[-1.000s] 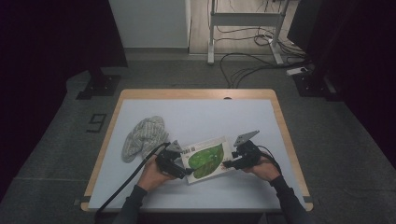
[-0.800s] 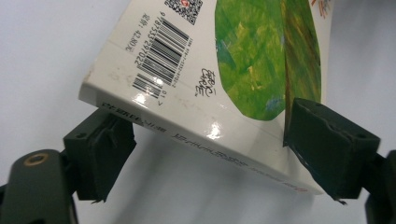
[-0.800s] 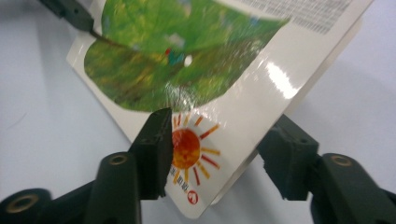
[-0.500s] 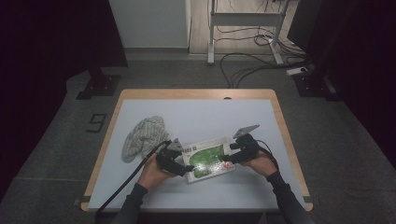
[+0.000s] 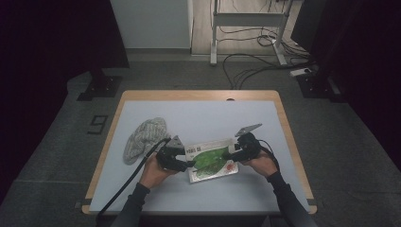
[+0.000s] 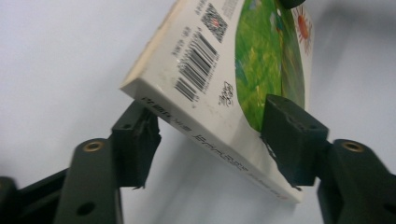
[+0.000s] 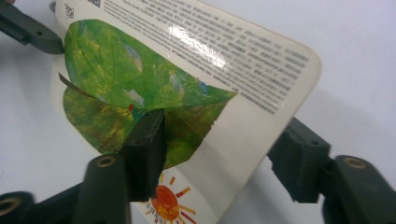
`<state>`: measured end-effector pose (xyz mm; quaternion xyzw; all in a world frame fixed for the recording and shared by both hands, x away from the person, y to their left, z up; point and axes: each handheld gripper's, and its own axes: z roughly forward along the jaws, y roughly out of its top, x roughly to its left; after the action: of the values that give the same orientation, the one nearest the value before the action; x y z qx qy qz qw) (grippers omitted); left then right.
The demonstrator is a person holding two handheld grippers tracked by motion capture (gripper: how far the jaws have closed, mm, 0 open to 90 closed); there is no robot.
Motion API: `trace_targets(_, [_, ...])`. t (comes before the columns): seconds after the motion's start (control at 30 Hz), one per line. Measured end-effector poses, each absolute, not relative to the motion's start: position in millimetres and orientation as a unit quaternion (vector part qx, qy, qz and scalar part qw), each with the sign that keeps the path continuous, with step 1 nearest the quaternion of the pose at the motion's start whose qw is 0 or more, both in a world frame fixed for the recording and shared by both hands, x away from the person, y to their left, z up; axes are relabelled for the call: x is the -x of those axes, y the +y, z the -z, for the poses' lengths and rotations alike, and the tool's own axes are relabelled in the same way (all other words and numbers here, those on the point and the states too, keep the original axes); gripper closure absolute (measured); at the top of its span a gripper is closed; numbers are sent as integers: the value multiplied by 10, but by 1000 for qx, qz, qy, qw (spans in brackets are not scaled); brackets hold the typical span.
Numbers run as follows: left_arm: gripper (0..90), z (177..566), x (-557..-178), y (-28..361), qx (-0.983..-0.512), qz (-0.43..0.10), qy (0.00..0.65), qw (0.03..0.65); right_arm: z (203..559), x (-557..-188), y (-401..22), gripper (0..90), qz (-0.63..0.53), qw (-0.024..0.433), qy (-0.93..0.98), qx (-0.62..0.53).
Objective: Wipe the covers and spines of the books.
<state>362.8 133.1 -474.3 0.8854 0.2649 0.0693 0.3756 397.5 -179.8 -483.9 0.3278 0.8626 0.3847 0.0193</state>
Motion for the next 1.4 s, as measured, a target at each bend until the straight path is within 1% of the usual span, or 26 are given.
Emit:
trace_targets(0.4, [533, 4559, -3706, 1427, -879, -92, 278, 376, 4709, -3967, -1771, 527, -397, 47, 859, -319])
trace_targets(0.67, [584, 4469, -3758, 1472, -880, -110, 280, 368, 4641, -3973, -1719, 571, -397, 58, 860, -315])
trace_targets(1.0, [596, 4421, -3854, 1502, -880, -131, 279, 360, 4602, -4042, -1671, 606, -401, 66, 857, -316])
trace_targets(1.13, [599, 4387, -3911, 1493, -881, -149, 279, 350, 4590, -4085, -1658, 624, -404, 71, 855, -317])
trace_targets(1.4, [603, 4379, -4031, 1481, -878, -181, 284, 340, 4570, -4192, -1590, 627, -400, 101, 854, -317])
